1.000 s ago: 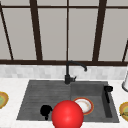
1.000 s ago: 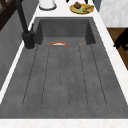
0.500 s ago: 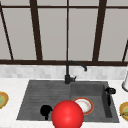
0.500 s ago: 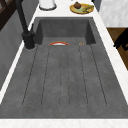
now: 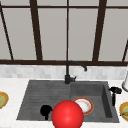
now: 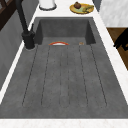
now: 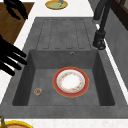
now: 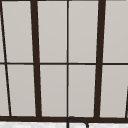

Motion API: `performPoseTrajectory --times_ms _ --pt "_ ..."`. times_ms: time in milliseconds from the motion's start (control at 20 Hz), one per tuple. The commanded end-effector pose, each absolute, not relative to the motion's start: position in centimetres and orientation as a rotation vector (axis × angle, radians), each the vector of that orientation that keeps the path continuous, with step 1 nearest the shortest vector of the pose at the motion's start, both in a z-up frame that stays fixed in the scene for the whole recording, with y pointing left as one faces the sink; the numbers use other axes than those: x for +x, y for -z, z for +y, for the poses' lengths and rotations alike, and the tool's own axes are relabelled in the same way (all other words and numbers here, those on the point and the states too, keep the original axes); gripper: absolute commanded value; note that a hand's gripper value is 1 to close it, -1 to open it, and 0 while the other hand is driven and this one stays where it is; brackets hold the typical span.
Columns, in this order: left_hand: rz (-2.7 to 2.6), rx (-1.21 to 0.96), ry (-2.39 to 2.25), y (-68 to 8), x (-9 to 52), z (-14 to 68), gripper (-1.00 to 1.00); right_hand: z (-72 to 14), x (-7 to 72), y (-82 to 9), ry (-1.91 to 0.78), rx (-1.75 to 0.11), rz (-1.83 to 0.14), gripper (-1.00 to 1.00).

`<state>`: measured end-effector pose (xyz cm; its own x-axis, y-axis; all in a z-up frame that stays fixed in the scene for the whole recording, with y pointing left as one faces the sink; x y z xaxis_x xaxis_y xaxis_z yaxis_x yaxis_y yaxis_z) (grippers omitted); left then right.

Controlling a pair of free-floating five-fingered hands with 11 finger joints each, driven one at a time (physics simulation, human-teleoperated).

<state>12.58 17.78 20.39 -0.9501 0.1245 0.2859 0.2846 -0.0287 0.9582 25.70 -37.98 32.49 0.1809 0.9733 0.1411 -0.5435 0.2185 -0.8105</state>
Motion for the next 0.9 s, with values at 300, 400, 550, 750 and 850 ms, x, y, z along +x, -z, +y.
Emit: performPoseTrajectory --times_ms 300,400,550,750,850 --pt "-2.106 -0.446 2.128 -20.4 12.6 17.8 0.00 -41.0 20.2 -39.1 -1.167 -0.658 -0.821 -1.00" --pt "-2.106 -0.446 2.128 -20.4 12.6 17.8 0.00 -41.6 19.0 -40.2 -1.164 -0.655 -0.832 -1.00" --pt "-2.106 -0.446 2.128 -20.4 12.6 17.8 0.00 -42.3 16.7 -41.1 -1.159 -0.668 -0.849 -1.00" --pt "-2.106 -0.446 2.128 -20.4 12.6 17.8 0.00 -42.1 13.5 -41.9 -1.138 -0.656 -0.859 -1.00" --pt "-2.106 -0.446 2.128 -20.4 12.6 17.8 0.00 -42.4 12.0 -41.5 -1.136 -0.662 -0.857 -1.00"
